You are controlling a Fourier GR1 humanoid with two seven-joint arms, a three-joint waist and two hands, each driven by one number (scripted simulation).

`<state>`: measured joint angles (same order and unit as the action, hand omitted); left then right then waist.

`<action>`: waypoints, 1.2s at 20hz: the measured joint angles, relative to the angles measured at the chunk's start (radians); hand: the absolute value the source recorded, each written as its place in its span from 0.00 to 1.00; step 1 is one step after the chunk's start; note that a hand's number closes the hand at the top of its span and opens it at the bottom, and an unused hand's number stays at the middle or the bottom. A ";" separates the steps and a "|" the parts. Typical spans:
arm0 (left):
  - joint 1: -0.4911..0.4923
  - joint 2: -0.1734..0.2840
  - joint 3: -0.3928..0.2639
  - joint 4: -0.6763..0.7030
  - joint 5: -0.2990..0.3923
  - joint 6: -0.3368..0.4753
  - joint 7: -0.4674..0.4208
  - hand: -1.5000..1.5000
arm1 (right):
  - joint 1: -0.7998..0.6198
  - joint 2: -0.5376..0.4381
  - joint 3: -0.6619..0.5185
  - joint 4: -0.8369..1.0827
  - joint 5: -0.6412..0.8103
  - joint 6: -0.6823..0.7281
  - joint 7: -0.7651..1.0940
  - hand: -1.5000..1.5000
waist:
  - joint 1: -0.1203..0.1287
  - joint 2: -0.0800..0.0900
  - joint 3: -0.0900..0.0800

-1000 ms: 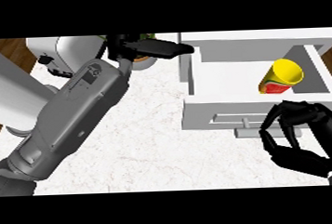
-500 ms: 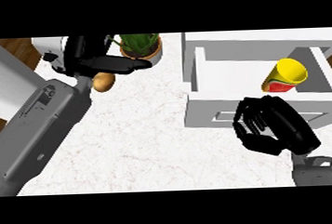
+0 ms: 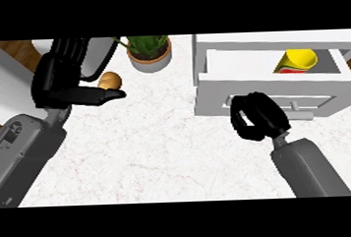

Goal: Pick up the cup, place it into the drawer and close the drawer

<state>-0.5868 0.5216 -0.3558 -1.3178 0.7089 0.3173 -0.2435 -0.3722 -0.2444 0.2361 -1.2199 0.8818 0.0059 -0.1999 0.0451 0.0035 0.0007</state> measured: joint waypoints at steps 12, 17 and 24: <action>0.151 0.062 0.096 -0.059 0.002 -0.123 -0.037 0.00 | -0.402 0.038 -0.162 0.651 -0.001 -0.123 -0.192 1.00 | 0.013 0.006 -0.002; 0.161 0.061 0.105 -0.065 0.006 -0.156 -0.031 0.00 | -0.477 0.027 -0.212 0.800 -0.028 -0.106 -0.260 1.00 | 0.026 0.008 -0.001; 0.166 0.050 0.100 -0.065 0.013 -0.203 -0.030 0.00 | -0.513 0.001 -0.244 0.876 -0.062 -0.026 -0.346 1.00 | 0.040 0.006 -0.005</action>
<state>-0.4203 0.5715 -0.2556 -1.3823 0.7222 0.1146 -0.2737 -0.8852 -0.2436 -0.0083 -0.3438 0.8194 -0.0198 -0.5459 0.0850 0.0092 -0.0041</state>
